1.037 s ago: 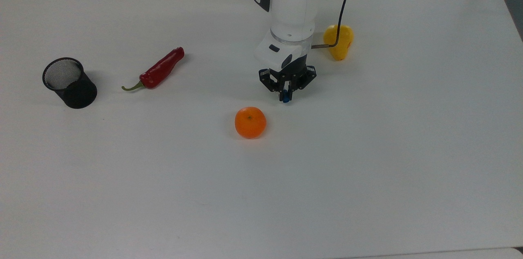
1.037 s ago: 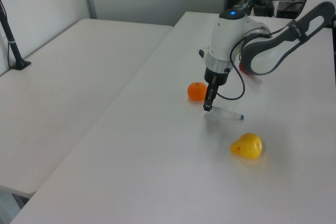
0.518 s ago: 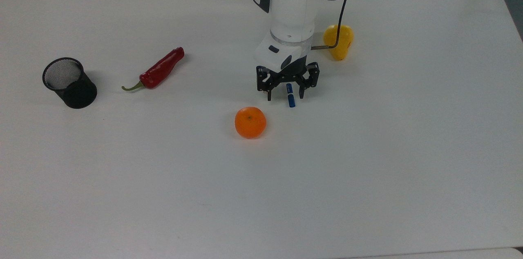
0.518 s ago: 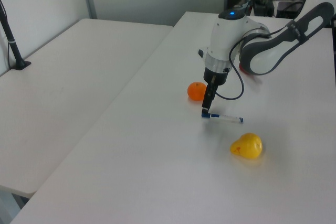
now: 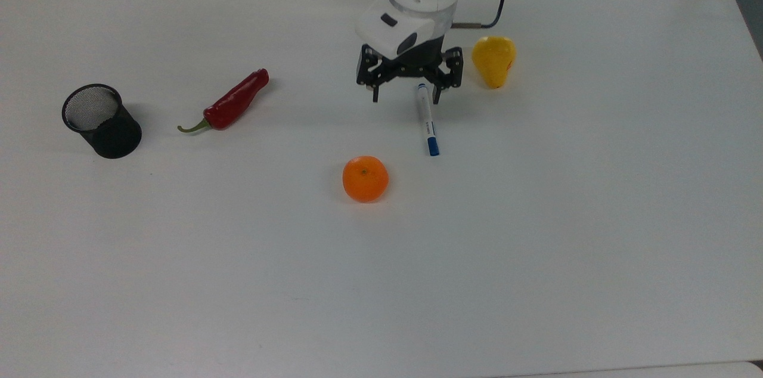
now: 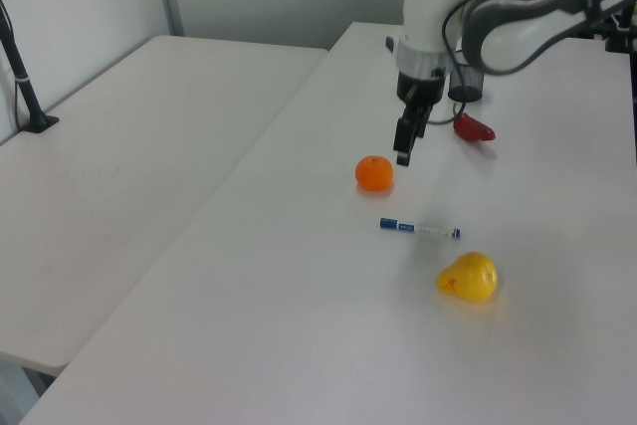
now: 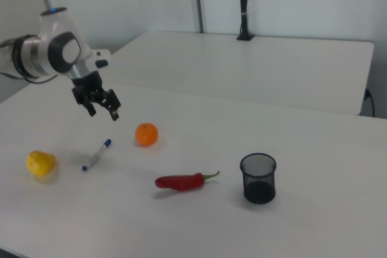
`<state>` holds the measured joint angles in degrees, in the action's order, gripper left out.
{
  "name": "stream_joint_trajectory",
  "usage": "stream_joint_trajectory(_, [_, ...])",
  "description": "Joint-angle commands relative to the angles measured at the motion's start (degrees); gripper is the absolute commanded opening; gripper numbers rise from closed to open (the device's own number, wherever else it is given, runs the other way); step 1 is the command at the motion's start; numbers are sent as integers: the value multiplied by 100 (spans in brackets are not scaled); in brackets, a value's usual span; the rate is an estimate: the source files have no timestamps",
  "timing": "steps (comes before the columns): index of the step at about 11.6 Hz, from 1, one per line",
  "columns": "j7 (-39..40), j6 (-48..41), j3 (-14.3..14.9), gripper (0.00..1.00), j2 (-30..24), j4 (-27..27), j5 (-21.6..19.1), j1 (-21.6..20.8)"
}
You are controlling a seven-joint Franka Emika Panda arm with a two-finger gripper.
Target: Take marker pen
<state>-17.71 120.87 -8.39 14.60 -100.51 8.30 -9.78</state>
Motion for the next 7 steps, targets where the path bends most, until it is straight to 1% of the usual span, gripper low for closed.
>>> stream_joint_trajectory(1, [-136, -1097, 57, 100, -754, 75, -319, 72])
stream_joint_trajectory(2, [-136, -1545, 57, 100, -913, 258, -495, 229])
stream_joint_trajectory(3, [-136, -2089, 109, 100, -958, 634, -653, 291])
stream_joint_trajectory(4, [-136, -2451, 223, 100, -1020, 821, -716, 292])
stream_joint_trajectory(5, [-136, -2776, 381, 100, -1125, 971, -734, 292])
stream_joint_trajectory(6, [-136, -2919, 426, 100, -1239, 998, -742, 301])
stream_joint_trajectory(7, [-119, -3112, 539, 100, -1432, 1007, -743, 353])
